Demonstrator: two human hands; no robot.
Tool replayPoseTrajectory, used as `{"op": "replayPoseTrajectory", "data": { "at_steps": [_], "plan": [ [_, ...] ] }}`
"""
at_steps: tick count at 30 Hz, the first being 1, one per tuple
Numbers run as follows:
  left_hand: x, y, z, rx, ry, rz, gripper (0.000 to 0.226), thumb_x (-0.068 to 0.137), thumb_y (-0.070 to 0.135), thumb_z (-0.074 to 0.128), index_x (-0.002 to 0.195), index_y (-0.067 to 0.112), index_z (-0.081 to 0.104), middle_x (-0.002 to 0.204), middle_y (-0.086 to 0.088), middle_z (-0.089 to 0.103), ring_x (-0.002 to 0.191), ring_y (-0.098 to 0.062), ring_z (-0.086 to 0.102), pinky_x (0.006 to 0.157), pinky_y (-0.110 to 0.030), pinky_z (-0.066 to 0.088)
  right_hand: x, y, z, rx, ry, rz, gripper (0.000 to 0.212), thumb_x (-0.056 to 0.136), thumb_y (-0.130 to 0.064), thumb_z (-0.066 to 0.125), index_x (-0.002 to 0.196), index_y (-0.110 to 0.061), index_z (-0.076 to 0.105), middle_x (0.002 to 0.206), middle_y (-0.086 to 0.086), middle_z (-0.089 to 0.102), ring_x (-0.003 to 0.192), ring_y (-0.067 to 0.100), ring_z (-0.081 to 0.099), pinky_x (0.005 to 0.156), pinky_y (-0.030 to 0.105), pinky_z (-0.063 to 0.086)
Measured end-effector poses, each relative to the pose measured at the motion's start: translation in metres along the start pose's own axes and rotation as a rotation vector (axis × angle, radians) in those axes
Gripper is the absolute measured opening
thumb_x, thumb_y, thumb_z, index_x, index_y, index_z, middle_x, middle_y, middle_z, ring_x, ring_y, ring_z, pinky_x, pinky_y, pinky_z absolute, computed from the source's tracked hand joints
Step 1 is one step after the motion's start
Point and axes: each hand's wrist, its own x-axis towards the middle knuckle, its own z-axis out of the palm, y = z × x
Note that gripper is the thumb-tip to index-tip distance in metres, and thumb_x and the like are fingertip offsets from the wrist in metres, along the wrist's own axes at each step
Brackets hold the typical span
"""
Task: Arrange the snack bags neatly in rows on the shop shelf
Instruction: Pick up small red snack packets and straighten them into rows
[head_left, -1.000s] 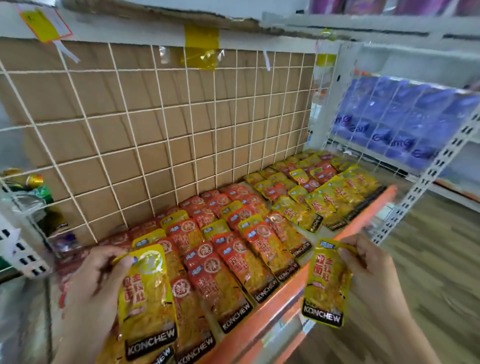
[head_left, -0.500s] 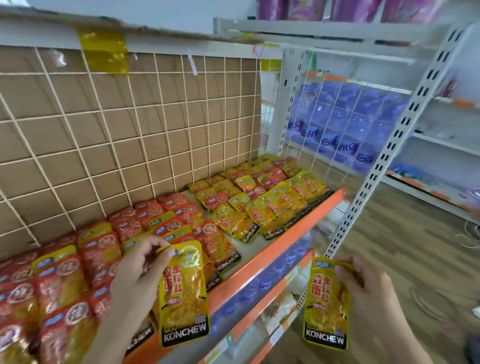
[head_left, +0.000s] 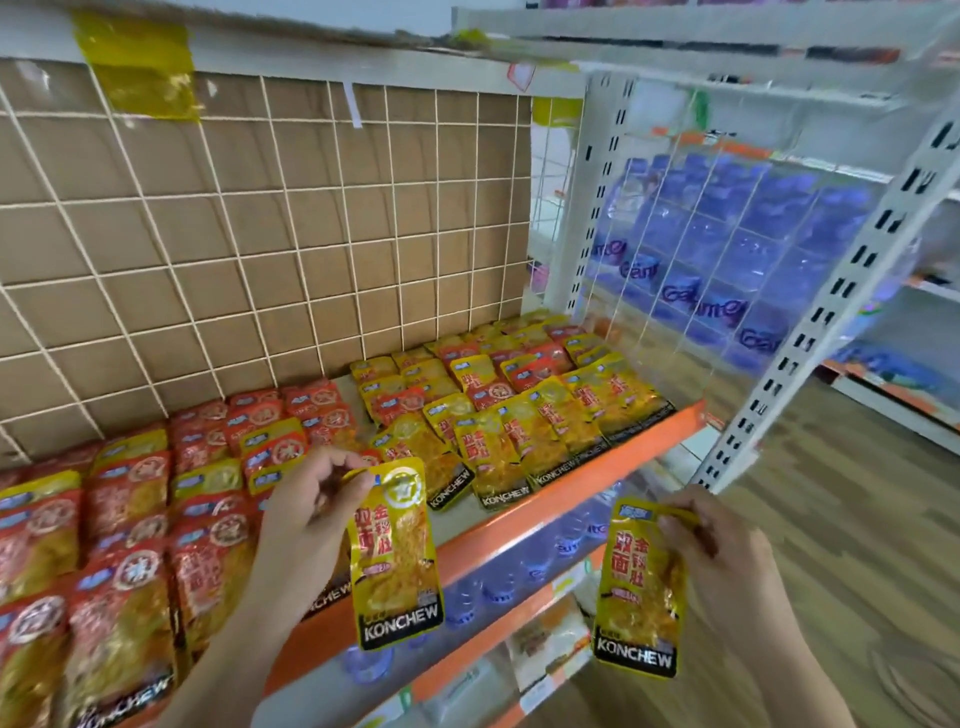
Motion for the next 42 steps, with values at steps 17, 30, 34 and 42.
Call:
{"op": "replayPoseTrajectory", "data": {
  "at_steps": [17, 30, 34, 42],
  "plan": [
    [0.085, -0.062, 0.02, 0.127, -0.064, -0.165, 0.019, 0.085, 0.003, 0.062, 0.075, 0.018, 0.056, 0.073, -0.006, 0.061, 0.07, -0.023, 0.057, 0.058, -0.011, 0.037, 0.134, 0.015, 0.052, -0.031, -0.067, 0.01, 0.028, 0.087, -0.004, 0.059, 0.074, -0.029, 0.053, 0.057, -0.006, 0.055, 0.054, 0.005, 0.051, 0.05, 0.015, 0.035],
    [0.08, -0.063, 0.043, 0.202, -0.024, -0.335, 0.024, 0.083, 0.003, 0.064, 0.084, 0.027, 0.059, 0.09, 0.009, 0.064, 0.088, -0.006, 0.059, 0.075, -0.023, 0.048, 0.204, 0.025, 0.108, -0.121, -0.263, -0.061, 0.01, 0.088, -0.011, 0.059, 0.098, -0.012, 0.06, 0.084, 0.002, 0.059, 0.079, 0.021, 0.053, 0.062, 0.026, 0.037],
    [0.074, -0.058, 0.056, 0.243, 0.018, -0.365, 0.031, 0.084, 0.005, 0.064, 0.087, 0.035, 0.056, 0.094, 0.012, 0.062, 0.091, -0.003, 0.057, 0.072, -0.017, 0.045, 0.217, 0.032, 0.117, -0.218, -0.436, -0.203, 0.015, 0.089, -0.015, 0.058, 0.09, -0.029, 0.052, 0.081, -0.003, 0.064, 0.074, 0.019, 0.061, 0.065, 0.027, 0.047],
    [0.07, -0.042, 0.087, 0.363, 0.147, -0.367, 0.03, 0.086, 0.01, 0.063, 0.092, 0.038, 0.054, 0.094, 0.02, 0.063, 0.089, 0.004, 0.058, 0.07, -0.007, 0.044, 0.231, 0.041, 0.122, -0.265, -0.522, -0.485, 0.015, 0.092, -0.023, 0.055, 0.105, -0.02, 0.061, 0.099, -0.012, 0.058, 0.093, 0.007, 0.057, 0.077, 0.019, 0.042]
  ]
}}
